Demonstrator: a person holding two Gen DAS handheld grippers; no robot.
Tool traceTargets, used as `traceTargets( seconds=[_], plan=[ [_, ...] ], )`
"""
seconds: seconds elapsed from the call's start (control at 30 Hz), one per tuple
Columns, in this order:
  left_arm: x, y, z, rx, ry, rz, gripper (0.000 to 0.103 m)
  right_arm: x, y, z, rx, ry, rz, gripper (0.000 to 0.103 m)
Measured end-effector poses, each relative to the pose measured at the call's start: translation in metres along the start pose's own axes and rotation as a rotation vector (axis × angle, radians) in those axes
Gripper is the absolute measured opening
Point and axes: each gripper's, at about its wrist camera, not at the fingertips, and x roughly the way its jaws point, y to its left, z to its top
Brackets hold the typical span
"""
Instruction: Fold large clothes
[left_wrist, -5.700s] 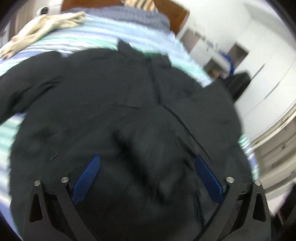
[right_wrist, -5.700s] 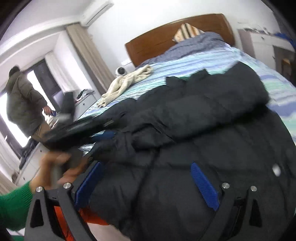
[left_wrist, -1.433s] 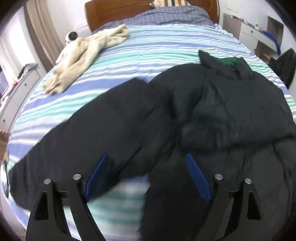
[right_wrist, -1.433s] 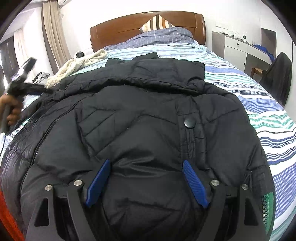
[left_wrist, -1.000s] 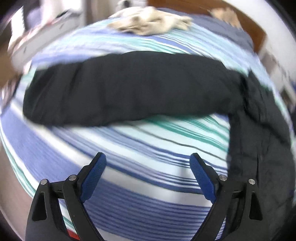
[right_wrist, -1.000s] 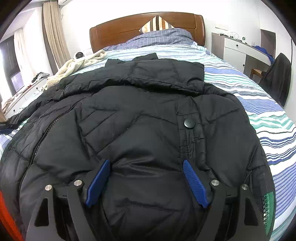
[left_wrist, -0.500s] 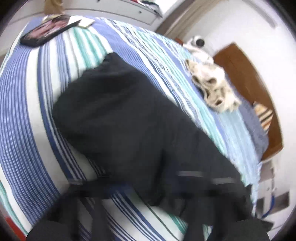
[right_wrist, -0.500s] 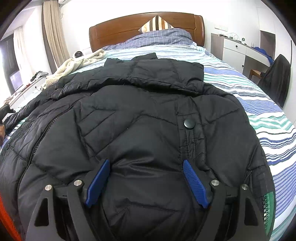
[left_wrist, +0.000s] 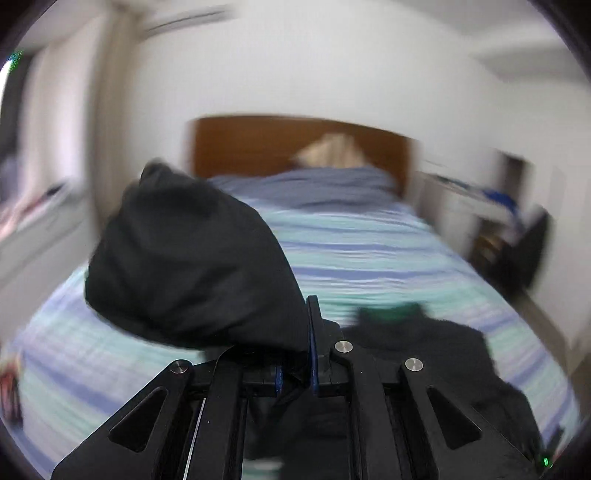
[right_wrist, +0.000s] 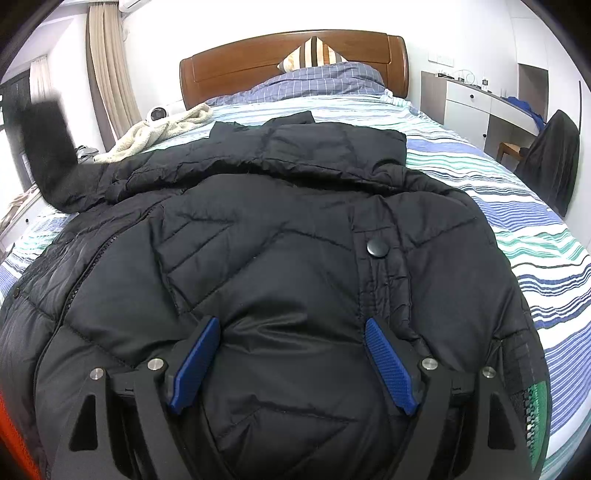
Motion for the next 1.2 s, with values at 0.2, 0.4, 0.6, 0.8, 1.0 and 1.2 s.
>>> traceTargets(
  seconds=[0.2,0.4,0.6,0.8,1.0,1.2],
  plan=[
    [0.064,-0.173,-0.042,0.27,0.134,-0.189,0.077,-0.001,-0.001,0.0,0.002,0.001,0.007,0.083],
    [0.118,-0.256,-0.162,0.436,0.397,-0.139,0.087,-0.001,-0.002,0.0,0.002,-0.002,0.011,0.083],
    [0.071,-0.216,-0.185,0.439,0.404,-0.155,0.092,-0.001,-0.002,0.001,0.001,0.011,0.011,0.083],
    [0.041,-0.122,-0.18,0.26,0.357,-0.064,0.102,-0.035,-0.035,0.039,0.376,-0.076,0.242,0.083],
    [0.04,-0.063,-0.208,0.016,0.431,0.013,0.101,0.059,-0.069,0.109,0.659,0.045,0.37,0.083],
    [0.026,-0.051,-0.218,-0.007,0.417,0.049,0.101,0.089,-0.077,0.132,0.734,0.037,0.216,0.031]
  ],
)
